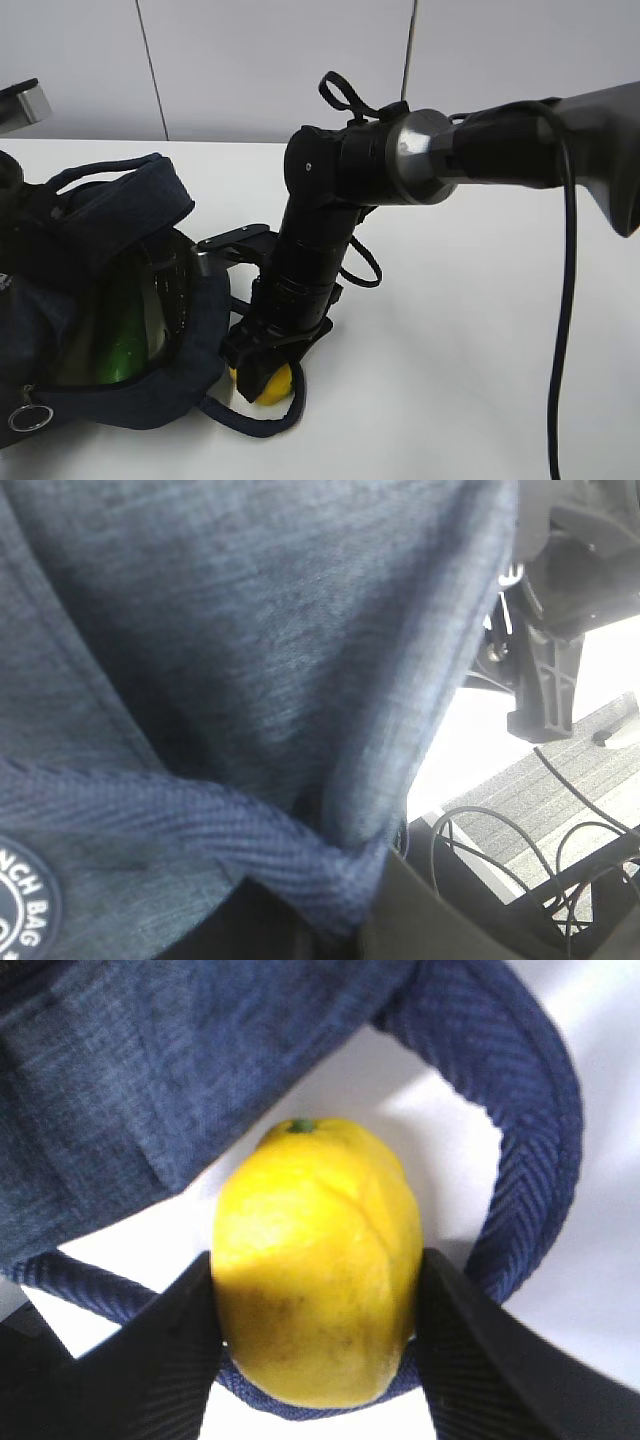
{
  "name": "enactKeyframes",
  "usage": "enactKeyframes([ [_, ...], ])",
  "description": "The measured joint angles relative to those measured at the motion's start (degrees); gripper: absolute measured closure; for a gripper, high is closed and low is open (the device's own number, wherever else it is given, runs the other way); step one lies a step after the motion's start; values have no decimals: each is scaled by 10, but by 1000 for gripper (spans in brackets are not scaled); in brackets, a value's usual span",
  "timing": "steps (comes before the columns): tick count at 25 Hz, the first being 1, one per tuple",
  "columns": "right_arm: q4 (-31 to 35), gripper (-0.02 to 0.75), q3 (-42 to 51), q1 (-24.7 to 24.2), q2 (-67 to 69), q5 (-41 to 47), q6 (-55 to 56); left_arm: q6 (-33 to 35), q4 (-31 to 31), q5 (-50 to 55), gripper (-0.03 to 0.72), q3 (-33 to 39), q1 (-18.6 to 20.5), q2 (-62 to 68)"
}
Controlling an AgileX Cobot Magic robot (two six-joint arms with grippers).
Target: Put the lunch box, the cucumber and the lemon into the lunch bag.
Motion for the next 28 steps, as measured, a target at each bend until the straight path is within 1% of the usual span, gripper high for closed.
enactKeyframes([
  [7,-4,365,-1,0,0,-2,13,0,0,0,697,0,0,0],
  [11,-14,369,-2,-10,-26,-2,18,0,0,0,697,0,0,0],
  [13,1,369,-4,-21,-50,-4,17,0,0,0,697,0,0,0],
  [15,44,369,-6,-30,-63,-7,-3,0,0,0,697,0,0,0],
  [17,112,369,-7,-37,-67,-10,-37,0,0,2,697,0,0,0],
  [21,221,370,-7,-37,-67,-33,-100,0,0,8,697,0,0,0],
  [28,359,370,-7,-37,-48,-79,-180,0,0,10,697,0,0,0],
])
